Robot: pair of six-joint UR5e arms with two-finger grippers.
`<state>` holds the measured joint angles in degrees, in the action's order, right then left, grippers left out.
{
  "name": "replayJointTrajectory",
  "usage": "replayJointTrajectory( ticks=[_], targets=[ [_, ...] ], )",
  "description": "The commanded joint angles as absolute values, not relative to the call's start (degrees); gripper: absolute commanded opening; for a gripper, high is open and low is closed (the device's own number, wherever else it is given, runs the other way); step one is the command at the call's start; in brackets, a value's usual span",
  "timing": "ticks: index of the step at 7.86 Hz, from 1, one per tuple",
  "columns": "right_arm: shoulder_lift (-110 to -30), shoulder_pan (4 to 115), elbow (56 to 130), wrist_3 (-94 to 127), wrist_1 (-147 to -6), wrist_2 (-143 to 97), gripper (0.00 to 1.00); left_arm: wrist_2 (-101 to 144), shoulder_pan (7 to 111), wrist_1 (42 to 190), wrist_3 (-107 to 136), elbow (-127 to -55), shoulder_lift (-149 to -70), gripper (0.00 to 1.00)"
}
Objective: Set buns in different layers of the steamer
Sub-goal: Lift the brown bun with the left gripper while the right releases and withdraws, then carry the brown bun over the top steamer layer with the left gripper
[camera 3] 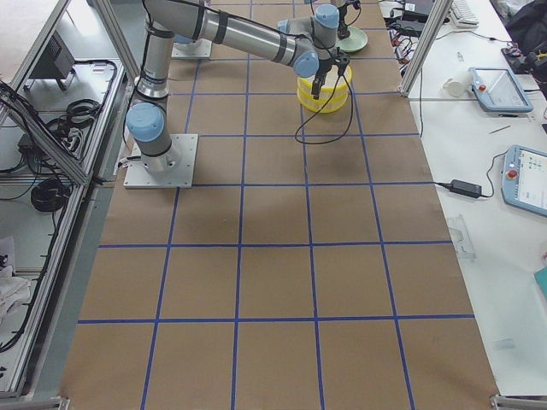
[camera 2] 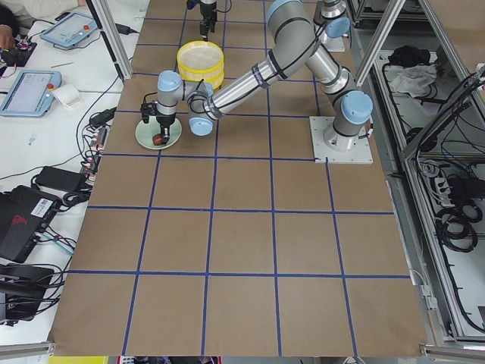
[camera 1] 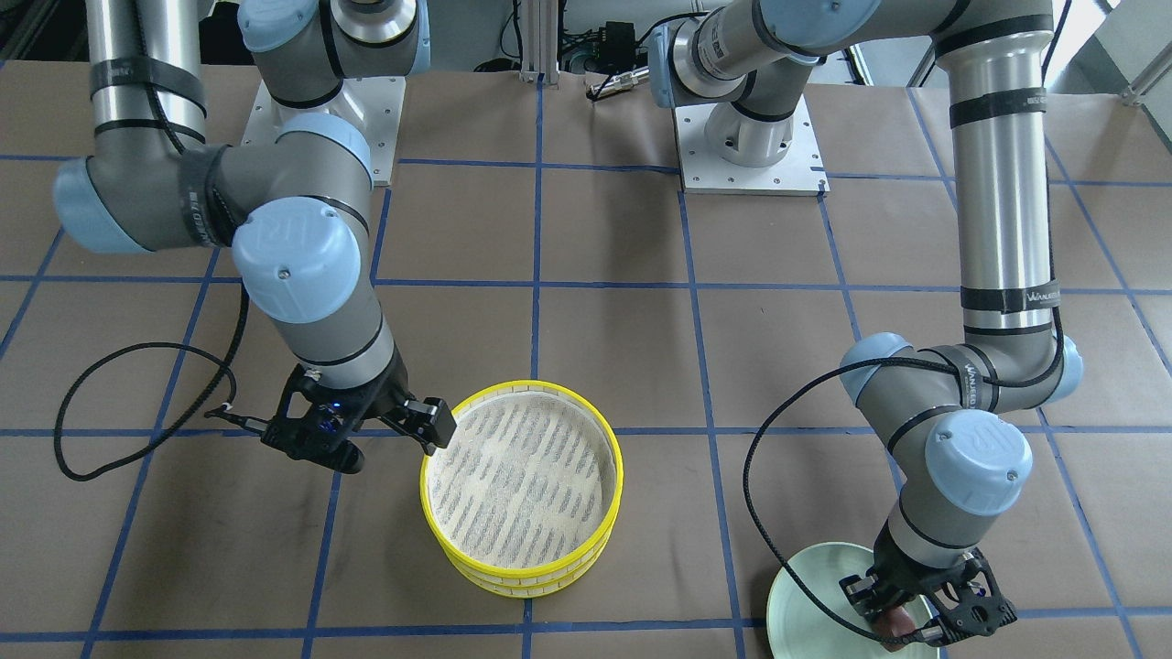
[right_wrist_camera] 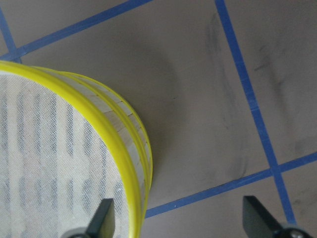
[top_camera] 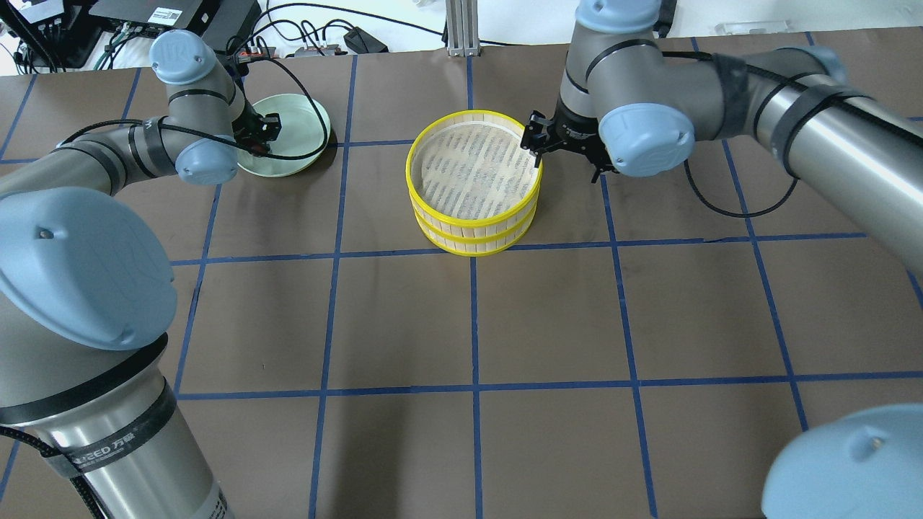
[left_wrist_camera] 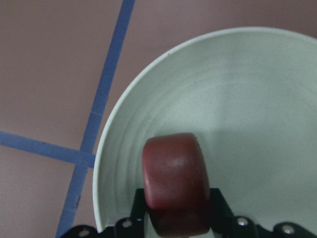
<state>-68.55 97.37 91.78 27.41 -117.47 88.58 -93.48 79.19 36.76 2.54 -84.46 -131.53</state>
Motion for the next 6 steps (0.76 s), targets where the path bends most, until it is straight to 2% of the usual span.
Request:
replayJointTrajectory(
  ticks=[1, 3, 4, 6],
  targets=[
    [-76.9, 91.3, 91.7, 18.2, -108.4, 88.7, 0.98, -93.2, 79.3, 37.2, 2.9, -84.5, -128.3, 0.00],
    [-84.3, 89.7, 90.6, 11.6, -100.1, 88.9, 1.00, -90.0, 80.7, 39.5, 3.2, -85.3, -123.2, 0.00],
    [-86.8, 89.6, 87.7, 9.7, -94.2, 88.9, 1.00, -89.8, 82.9, 41.4, 4.7, -85.3, -120.6, 0.00],
    [-88.0, 89.9, 84.2, 7.7, -88.4, 88.9, 1.00, -89.7, 90.8, 43.2, 15.1, -85.3, -116.5, 0.00]
  ],
)
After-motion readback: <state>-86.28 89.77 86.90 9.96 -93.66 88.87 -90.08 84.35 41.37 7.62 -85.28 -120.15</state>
